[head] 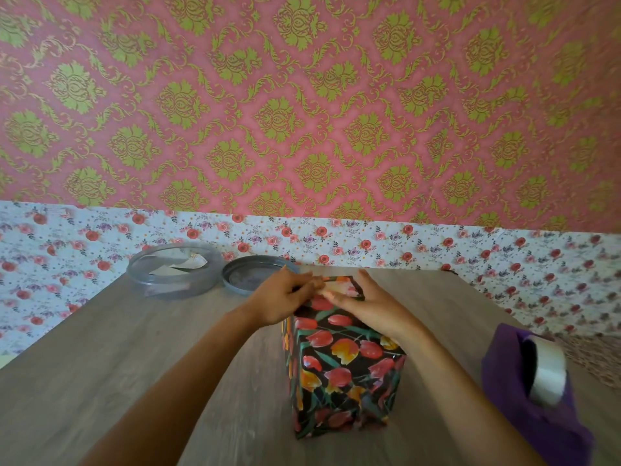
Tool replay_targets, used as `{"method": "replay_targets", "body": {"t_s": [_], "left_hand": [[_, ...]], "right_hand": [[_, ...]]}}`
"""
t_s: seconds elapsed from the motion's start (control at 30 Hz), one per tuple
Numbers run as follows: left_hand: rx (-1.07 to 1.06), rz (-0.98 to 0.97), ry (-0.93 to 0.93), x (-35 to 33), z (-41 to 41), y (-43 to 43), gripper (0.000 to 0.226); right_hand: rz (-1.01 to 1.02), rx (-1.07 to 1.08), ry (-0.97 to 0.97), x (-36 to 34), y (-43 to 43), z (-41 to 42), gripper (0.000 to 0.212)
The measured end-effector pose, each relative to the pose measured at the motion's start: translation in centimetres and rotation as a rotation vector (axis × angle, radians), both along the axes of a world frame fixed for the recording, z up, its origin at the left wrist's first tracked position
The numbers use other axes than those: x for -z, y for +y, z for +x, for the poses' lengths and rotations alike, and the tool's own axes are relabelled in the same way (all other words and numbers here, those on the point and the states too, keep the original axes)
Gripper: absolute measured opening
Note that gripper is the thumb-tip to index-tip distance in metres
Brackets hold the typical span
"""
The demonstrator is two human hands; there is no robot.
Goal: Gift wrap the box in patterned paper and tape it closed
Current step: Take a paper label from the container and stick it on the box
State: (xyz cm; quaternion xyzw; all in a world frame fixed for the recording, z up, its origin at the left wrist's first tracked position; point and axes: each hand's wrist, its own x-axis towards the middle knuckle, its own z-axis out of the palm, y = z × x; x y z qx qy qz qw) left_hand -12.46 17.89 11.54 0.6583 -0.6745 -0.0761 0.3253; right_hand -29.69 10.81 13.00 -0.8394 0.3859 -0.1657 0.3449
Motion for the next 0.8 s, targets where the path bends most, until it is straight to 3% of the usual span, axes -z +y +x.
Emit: {"method": "replay_targets", "body": {"t_s": [0.07, 0.17, 0.33, 0.47, 0.67, 0.8], "left_hand": [[-0.057, -0.035, 0.044, -0.2, 0.0, -0.4, 0.031], [-0.218, 0.045, -0.119, -0.5, 0.1, -1.0, 0.031], [-0.079, 0.199, 0.129, -1.1, 1.4, -0.1, 0.041], [-0.09, 0.267, 0.137, -1.2, 1.5, -0.2, 0.044], [-0.076, 0.298, 0.223, -1.3, 1.1, 0.3, 0.05], [-0.076, 0.272, 0.252, -1.0, 0.9, 0.4, 0.051]], "right_hand": [[-0.069, 0.019, 0.057, 0.1, -0.1, 0.0, 0.067], [-0.301, -0.099, 0.308, 0.3, -0.1, 0.5, 0.051], [-0.392, -0.218, 0.508, -0.1, -0.3, 0.7, 0.053], [-0.469, -0.169, 0.633, -0.6, -0.3, 0.0, 0.064], [-0.365, -0.079, 0.551, 0.0, 0.1, -0.1, 0.076], [-0.226, -0.05, 0.397, 0.1, 0.1, -0.1, 0.077]]}}
